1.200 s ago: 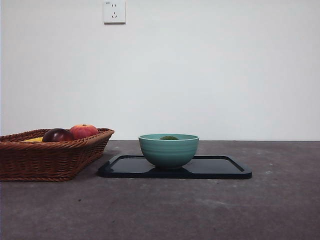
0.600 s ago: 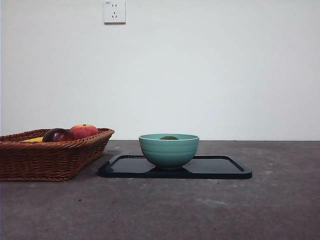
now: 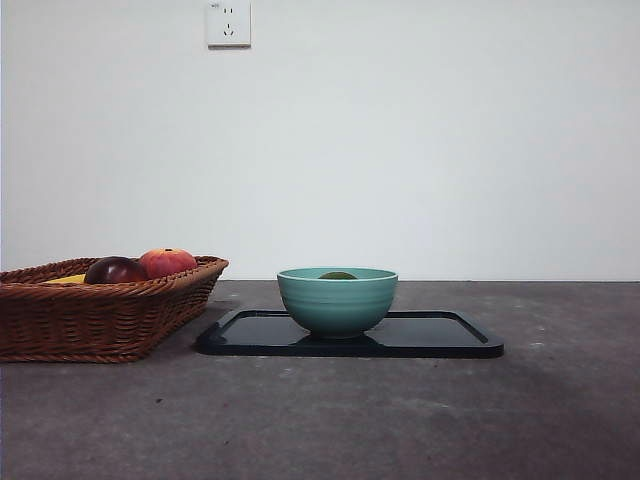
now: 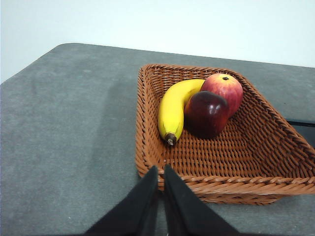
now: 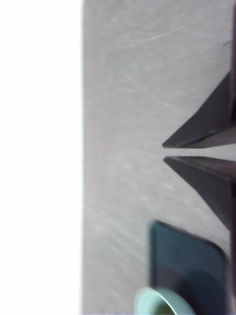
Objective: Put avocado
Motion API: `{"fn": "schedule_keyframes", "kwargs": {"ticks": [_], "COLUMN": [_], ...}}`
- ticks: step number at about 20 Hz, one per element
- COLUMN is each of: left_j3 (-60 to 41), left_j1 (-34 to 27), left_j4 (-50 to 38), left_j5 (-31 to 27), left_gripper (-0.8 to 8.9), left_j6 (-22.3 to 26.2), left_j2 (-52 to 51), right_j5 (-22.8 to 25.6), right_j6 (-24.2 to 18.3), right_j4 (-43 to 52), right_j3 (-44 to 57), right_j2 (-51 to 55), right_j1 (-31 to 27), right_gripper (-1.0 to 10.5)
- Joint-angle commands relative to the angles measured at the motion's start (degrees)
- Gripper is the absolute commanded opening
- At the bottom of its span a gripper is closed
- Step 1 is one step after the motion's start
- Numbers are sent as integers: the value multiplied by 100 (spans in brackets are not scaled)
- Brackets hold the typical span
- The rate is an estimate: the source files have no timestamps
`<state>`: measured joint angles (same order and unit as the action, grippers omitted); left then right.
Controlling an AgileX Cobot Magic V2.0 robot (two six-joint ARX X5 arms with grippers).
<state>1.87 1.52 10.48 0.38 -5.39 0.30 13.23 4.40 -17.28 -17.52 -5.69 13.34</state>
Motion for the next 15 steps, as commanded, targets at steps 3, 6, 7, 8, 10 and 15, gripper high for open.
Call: {"fn": "schedule_keyframes", "kwargs": {"ticks": [3, 6, 7, 8, 10, 15], "left_j3": [-125, -125, -125, -125, -125, -125], "left_j1": [-2, -2, -2, -2, -2, 0], "left_j4": [35, 35, 35, 35, 31, 28], "left_j5": [22, 22, 22, 22, 24, 22], "left_gripper": [19, 19, 19, 19, 19, 19], "left_j6": [59, 61, 61, 61, 59, 61], "left_j2": [-11, -11, -11, -11, -11, -11], "right_j5": [-535, -623, -638, -638, -638, -802], "right_j6": [-433, -466, -522, -529, -640, -905], "right_j4": [1362, 1384, 1241, 1143, 931, 713], "right_j3": [1379, 1690, 1690, 1690, 1690, 1690], "right_j2": [225, 273, 306, 343, 455, 549], "right_j1": [-835, -1073, -1147, -1196, -1252, -1279], "right_gripper": [24, 24, 24, 24, 24, 24]}}
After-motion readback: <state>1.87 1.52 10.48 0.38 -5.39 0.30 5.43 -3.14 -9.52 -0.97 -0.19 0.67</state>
